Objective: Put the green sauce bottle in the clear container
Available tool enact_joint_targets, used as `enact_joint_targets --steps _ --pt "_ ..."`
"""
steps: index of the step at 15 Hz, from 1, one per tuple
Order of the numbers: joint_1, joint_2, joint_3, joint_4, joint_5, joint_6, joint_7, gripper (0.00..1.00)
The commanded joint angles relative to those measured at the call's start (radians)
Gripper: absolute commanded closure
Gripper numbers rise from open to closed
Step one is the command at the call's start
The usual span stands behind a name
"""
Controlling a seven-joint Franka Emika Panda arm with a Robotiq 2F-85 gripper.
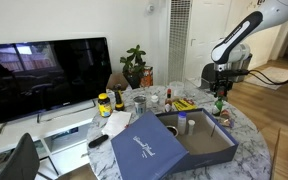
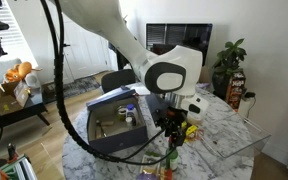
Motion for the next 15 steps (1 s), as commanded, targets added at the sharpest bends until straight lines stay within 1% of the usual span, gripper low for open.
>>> enact_joint_targets --steps 1,2,4,5,6,8,11,13,15 --pt "-0.005 0.017 -0.006 0.011 -0.004 0.006 -0.008 0.62" --pt "-0.005 0.018 -0.008 0.012 -0.006 0.005 -0.006 0.74" --pt "-0.005 0.020 -0.013 0.014 -0.016 -0.007 -0.002 0.91" --pt "-0.005 0.019 -0.016 0.015 -0.016 -0.008 -0.002 0.94" --pt "-0.006 0.014 -0.017 0.012 -0.016 -0.005 -0.004 0.92" --pt "-0.009 -0.021 -0.015 -0.004 -0.005 -0.005 -0.016 0.92" --pt "-0.021 -0.159 -0.020 -0.036 0.011 -0.022 -0.052 0.92" --pt "-0.026 -0.221 -0.035 0.002 -0.002 -0.090 -0.049 0.92" --pt "-0.029 -0.260 -0.052 0.096 -0.031 -0.252 -0.022 0.92"
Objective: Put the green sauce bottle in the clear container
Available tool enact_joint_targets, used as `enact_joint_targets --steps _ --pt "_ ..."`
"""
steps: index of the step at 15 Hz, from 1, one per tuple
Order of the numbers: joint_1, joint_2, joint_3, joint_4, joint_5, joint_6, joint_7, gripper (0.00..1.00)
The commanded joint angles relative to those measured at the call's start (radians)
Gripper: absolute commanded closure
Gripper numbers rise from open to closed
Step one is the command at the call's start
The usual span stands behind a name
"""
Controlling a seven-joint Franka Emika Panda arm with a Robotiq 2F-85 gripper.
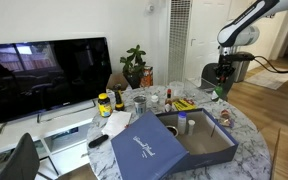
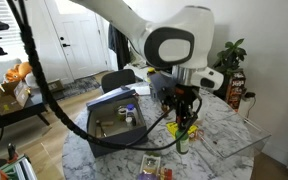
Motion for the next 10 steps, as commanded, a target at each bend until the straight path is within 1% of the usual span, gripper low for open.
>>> enact_joint_targets --steps 1,2,3,5,6,8,10 --pt "-0.018 -0.107 -0.021 0.121 -0.027 -0.265 0.000 0.92" --pt "-0.020 -0.113 -0.024 0.187 -0.028 -0.344 0.005 0.92" --pt "-0.020 -0.114 -0.022 0.238 -0.022 -0.395 0.001 0.92" --pt "-0.014 -0.073 -0.011 0.339 0.028 -0.427 -0.014 0.92" --pt "-0.018 -0.122 -0.018 0.259 -0.003 -0.385 -0.001 0.69" --pt "-0.013 -0.108 -0.009 0.313 0.008 -0.406 -0.001 0.69" --pt "-0.012 -0.088 -0.005 0.325 0.009 -0.407 -0.001 0.69"
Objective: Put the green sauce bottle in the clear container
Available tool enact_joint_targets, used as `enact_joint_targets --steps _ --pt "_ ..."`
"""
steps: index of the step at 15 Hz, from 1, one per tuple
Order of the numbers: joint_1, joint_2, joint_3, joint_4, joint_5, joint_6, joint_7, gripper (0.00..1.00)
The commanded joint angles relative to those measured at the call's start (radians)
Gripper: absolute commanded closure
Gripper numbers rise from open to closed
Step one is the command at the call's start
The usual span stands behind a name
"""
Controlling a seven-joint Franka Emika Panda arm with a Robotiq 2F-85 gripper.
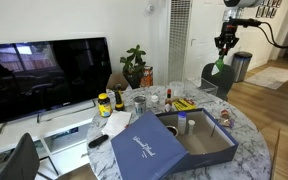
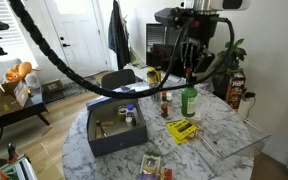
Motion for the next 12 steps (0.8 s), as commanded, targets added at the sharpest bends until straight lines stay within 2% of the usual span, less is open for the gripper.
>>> enact_joint_targets --steps 1,3,4,8,12 --pt "-0.003 0.010 0.002 0.006 0.000 -0.004 -0.001 0.69" --pt "-0.003 0.018 0.002 0.006 0.000 -0.004 -0.001 0.69" --pt "0.004 0.047 0.006 0.021 -0.007 0.029 0.043 0.92" --pt "0.004 0.251 0.011 0.203 -0.022 0.127 0.129 0.92" --pt "-0.007 0.448 -0.011 0.431 -0.108 0.094 0.169 0.92"
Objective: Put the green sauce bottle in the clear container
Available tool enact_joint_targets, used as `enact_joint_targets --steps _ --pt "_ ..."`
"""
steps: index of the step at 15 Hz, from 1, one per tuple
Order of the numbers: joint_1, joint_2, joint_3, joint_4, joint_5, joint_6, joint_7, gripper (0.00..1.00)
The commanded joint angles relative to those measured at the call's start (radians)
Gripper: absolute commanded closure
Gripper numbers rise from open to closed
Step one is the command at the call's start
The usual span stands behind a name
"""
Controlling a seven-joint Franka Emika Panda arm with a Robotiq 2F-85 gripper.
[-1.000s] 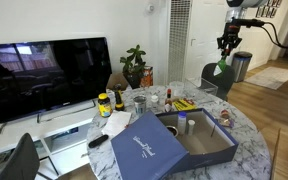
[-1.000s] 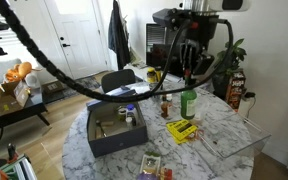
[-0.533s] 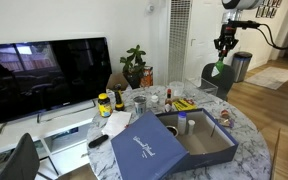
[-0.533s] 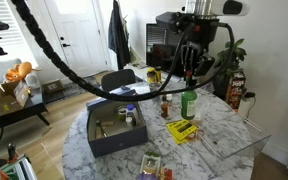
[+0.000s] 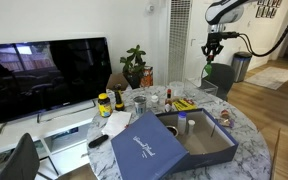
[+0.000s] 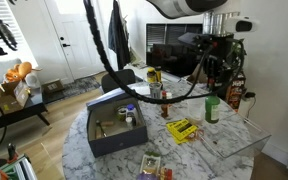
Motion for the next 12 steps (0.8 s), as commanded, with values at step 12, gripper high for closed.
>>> enact_joint_targets --steps 12 --pt "-0.100 0.404 0.045 0.417 0.033 -0.089 -0.036 0.92"
